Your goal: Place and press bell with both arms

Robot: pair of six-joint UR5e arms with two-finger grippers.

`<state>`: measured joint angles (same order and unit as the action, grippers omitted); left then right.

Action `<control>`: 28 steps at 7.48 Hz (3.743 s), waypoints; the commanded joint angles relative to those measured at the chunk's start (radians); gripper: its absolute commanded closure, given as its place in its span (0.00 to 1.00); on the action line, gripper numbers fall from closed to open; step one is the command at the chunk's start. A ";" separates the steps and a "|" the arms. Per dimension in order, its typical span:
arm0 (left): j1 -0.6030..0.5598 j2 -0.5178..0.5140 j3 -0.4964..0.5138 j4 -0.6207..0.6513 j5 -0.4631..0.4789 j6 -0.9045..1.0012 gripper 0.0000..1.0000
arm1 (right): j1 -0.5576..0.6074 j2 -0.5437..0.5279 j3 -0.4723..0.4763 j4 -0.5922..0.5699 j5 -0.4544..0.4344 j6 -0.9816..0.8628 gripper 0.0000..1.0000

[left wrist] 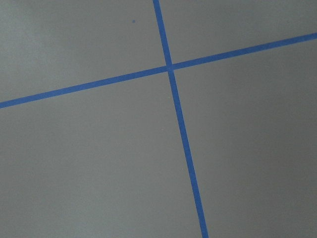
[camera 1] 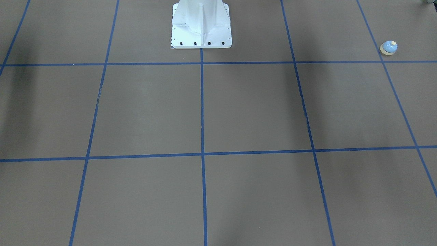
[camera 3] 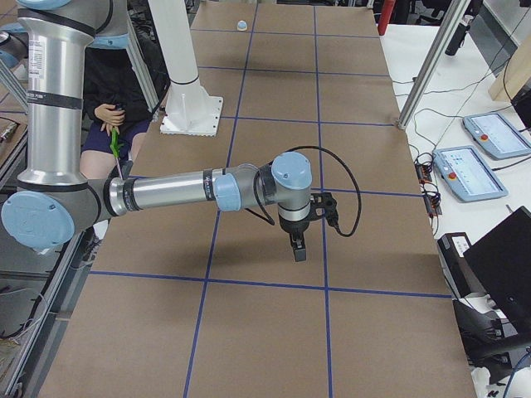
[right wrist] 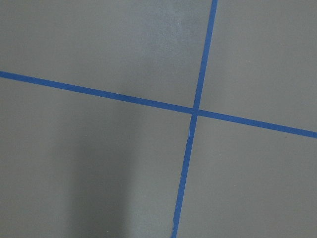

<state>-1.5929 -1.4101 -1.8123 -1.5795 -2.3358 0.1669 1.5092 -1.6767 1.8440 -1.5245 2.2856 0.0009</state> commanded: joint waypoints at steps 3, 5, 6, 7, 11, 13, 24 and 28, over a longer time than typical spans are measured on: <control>0.083 0.008 0.011 -0.068 -0.001 -0.001 0.00 | -0.061 -0.012 -0.006 0.101 0.015 0.004 0.00; 0.131 0.031 0.057 -0.071 0.000 0.002 0.00 | -0.070 -0.011 -0.008 0.106 0.014 0.004 0.00; 0.198 0.054 0.070 -0.071 0.001 0.000 0.00 | -0.070 -0.011 -0.006 0.106 0.015 0.004 0.00; 0.247 0.089 0.071 -0.073 0.006 0.000 0.00 | -0.072 -0.011 -0.006 0.104 0.015 0.004 0.00; 0.362 0.232 0.094 -0.080 -0.002 -0.010 0.00 | -0.072 -0.009 -0.006 0.106 0.015 0.004 0.00; 0.407 0.250 0.138 -0.080 -0.010 -0.014 0.00 | -0.072 -0.008 -0.006 0.107 0.015 0.002 0.00; 0.619 0.249 0.289 -0.220 -0.079 -0.192 0.00 | -0.080 -0.003 -0.002 0.130 0.029 0.008 0.00; 0.694 0.249 0.289 -0.307 -0.082 -0.346 0.00 | -0.081 -0.001 -0.002 0.130 0.029 0.008 0.00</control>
<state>-0.9175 -1.1612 -1.5230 -1.8687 -2.4170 -0.1411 1.4287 -1.6784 1.8422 -1.3944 2.3147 0.0092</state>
